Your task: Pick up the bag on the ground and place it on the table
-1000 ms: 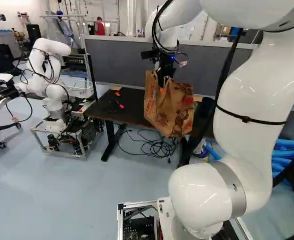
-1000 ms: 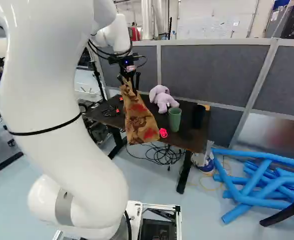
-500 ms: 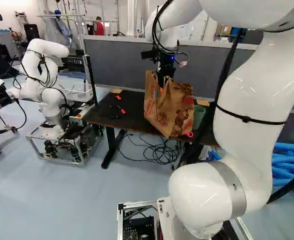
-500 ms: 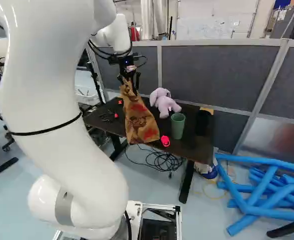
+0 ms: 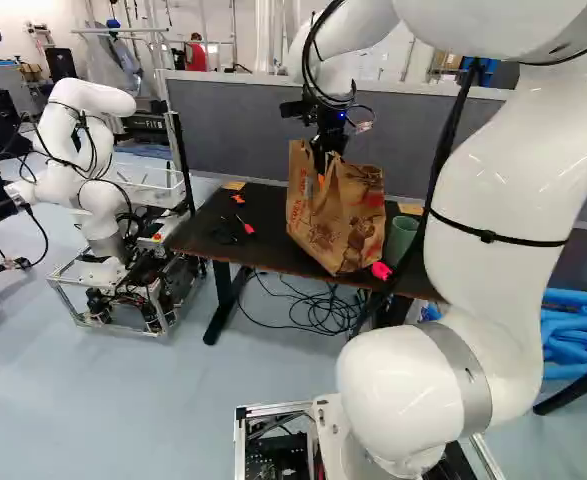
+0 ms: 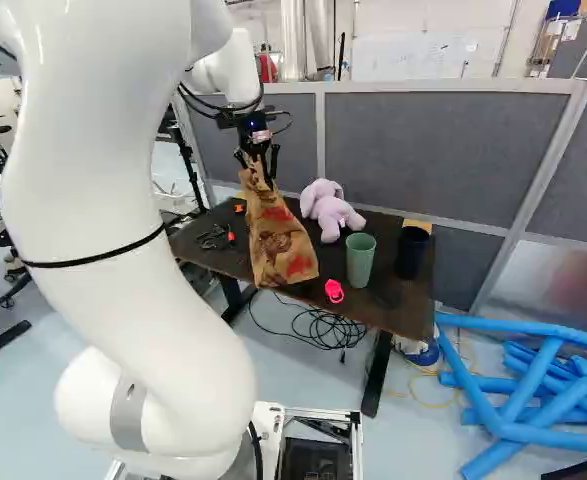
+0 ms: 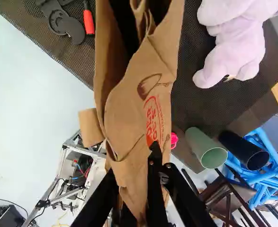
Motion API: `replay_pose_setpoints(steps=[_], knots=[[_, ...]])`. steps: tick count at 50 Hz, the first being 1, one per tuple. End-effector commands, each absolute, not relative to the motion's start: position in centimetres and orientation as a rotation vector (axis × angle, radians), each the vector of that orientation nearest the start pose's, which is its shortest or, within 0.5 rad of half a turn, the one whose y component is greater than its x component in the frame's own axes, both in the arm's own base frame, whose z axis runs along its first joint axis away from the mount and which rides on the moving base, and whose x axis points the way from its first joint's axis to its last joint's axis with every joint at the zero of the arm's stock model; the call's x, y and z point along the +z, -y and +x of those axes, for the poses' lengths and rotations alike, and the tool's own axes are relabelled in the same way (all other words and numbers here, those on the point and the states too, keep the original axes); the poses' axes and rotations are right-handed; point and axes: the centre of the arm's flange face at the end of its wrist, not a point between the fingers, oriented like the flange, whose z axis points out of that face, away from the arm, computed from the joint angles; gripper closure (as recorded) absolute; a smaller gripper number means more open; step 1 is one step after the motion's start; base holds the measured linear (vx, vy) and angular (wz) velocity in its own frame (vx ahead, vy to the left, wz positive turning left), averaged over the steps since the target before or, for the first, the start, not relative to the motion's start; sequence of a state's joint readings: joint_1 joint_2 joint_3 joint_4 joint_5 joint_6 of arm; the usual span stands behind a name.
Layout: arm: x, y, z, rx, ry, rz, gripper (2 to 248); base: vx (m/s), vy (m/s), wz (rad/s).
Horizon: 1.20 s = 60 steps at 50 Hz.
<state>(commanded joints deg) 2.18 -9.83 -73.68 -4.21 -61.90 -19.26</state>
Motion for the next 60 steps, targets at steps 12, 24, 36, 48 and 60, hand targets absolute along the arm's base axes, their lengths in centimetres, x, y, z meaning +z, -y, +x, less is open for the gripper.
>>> replay_pose_setpoints(steps=[12,24,36,48,60], knots=[[60.6,-1.4,52.4,-0.042,0.650,-3.145,229,0.000,0.000,0.000],[60.6,-1.4,53.3,-0.070,0.651,-3.147,229,0.000,0.000,0.000],[60.6,-1.7,54.5,-0.114,0.659,-3.147,229,0.000,0.000,0.000],[60.6,-2.8,55.9,-0.168,0.688,-3.142,229,0.000,0.000,0.000],[60.6,-4.1,57.1,-0.197,0.720,-3.133,229,0.000,0.000,0.000]])
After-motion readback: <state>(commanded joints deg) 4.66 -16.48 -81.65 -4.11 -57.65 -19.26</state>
